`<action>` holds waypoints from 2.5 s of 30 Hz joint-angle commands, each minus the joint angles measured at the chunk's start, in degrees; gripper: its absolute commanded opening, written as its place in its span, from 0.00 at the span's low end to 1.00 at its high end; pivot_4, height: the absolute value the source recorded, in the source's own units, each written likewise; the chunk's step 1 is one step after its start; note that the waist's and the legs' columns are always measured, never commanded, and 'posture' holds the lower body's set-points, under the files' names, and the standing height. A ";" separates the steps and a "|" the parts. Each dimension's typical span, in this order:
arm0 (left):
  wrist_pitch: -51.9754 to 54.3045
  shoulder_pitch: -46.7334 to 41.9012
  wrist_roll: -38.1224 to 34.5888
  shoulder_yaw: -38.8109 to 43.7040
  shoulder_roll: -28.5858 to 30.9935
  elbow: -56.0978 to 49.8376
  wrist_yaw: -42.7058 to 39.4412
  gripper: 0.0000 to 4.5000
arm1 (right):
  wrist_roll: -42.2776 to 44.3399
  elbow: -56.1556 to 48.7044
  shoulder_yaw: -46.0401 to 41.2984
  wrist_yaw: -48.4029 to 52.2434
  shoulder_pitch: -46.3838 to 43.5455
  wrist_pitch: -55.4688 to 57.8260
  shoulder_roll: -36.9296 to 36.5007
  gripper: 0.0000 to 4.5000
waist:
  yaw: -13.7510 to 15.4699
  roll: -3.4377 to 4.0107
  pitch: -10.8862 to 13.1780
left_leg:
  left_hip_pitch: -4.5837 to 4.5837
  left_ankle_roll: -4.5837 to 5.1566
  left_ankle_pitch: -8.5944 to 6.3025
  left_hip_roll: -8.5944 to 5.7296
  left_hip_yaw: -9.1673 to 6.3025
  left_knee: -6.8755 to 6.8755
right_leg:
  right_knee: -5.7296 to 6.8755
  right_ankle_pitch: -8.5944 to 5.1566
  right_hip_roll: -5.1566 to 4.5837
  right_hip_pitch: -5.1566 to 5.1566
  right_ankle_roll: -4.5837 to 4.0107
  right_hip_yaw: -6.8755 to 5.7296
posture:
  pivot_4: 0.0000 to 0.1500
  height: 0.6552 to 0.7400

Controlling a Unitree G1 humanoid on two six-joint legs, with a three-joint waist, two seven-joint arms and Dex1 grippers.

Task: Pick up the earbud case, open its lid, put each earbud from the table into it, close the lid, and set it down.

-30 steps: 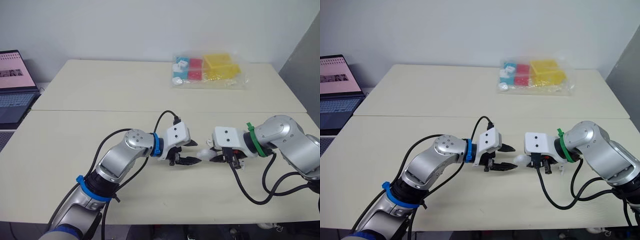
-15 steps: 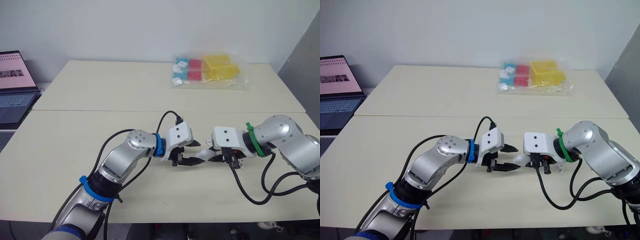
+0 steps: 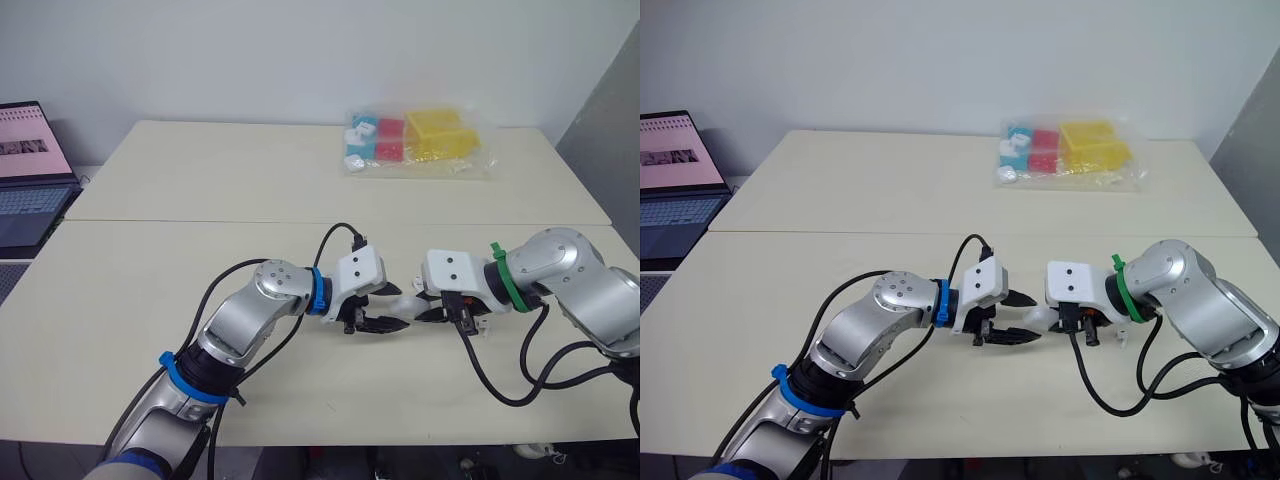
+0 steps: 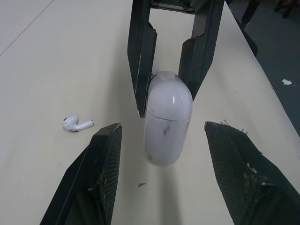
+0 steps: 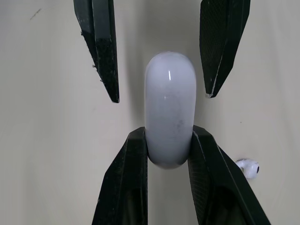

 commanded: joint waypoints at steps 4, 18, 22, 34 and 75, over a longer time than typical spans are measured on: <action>-1.25 -0.21 -0.26 -0.08 -0.60 -0.44 -0.20 0.61 | 0.59 -1.55 -2.05 0.37 -1.79 0.14 -0.03 0.17 | -0.01 0.00 0.00 | 0.00 0.00 0.00 0.00 -0.01 0.00 | 0.00 0.00 0.00 0.00 0.00 0.00 | 1.00 0.96; -1.98 -0.12 0.13 0.07 -1.01 0.55 0.16 0.18 | 1.29 -2.16 -1.98 1.21 -3.51 1.02 0.43 0.17 | 0.00 0.00 0.00 | -0.01 0.00 0.00 0.00 0.01 0.00 | 0.00 0.00 0.00 0.00 0.00 0.00 | 1.00 0.96; -2.97 0.05 0.55 0.32 -1.06 1.19 0.41 0.18 | 2.11 -2.25 -2.41 1.58 -2.95 1.92 0.01 0.24 | 0.00 0.00 0.00 | -0.01 0.00 0.00 0.00 0.00 0.00 | 0.00 0.00 0.00 0.00 0.00 0.01 | 1.00 0.96; -12.82 10.29 -10.26 11.56 -5.10 6.10 -2.71 0.18 | 1.28 3.19 -14.07 3.40 5.04 -14.30 -7.93 0.86 | 0.04 0.00 0.00 | -0.01 0.00 0.00 0.02 0.01 -0.01 | -0.02 -0.01 -0.01 -0.01 -0.02 0.00 | 1.00 0.96; -29.76 15.01 -5.00 9.00 -3.56 7.60 -6.88 0.18 | 5.75 -1.28 -16.41 -10.80 3.01 -10.27 6.43 0.86 | 0.01 -0.01 0.00 | -0.01 0.00 0.00 0.05 0.01 0.00 | -0.05 0.05 0.02 0.02 -0.12 0.00 | 1.00 0.96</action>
